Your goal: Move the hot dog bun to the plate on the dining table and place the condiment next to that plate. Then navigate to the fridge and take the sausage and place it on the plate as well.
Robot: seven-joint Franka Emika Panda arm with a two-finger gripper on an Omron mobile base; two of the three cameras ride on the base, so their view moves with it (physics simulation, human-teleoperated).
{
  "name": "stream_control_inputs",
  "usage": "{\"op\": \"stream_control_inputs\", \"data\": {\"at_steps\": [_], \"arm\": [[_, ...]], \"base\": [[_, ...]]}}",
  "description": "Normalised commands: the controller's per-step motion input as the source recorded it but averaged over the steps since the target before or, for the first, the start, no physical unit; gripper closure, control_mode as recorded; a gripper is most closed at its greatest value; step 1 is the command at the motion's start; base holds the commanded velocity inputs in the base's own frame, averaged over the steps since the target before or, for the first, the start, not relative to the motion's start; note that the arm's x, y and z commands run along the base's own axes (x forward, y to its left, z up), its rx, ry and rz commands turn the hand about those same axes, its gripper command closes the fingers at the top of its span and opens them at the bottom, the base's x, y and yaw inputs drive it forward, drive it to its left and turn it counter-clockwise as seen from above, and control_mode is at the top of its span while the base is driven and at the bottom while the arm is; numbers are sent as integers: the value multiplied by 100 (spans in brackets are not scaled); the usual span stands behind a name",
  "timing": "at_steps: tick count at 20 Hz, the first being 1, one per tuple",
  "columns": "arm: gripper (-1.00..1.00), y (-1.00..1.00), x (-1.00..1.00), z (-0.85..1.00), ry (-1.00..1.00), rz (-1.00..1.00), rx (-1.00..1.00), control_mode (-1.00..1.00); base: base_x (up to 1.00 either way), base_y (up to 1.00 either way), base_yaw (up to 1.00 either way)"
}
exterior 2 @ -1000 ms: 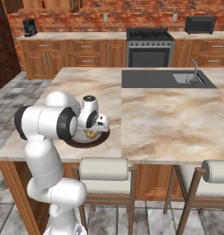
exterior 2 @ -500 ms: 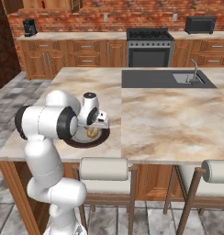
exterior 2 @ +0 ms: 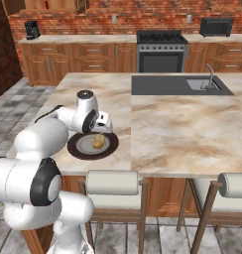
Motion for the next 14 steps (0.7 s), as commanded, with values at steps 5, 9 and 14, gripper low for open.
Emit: {"op": "stream_control_inputs", "data": {"at_steps": [5,9,14], "arm": [[-100,3,-100,97,8,-1,1,-100],[-100,6,-100,70,18,-2,1,-100],[-100,0,-96,15,15,-1,0,-100]], "base": [[0,0,0],[0,0,0],[0,0,0]]}}
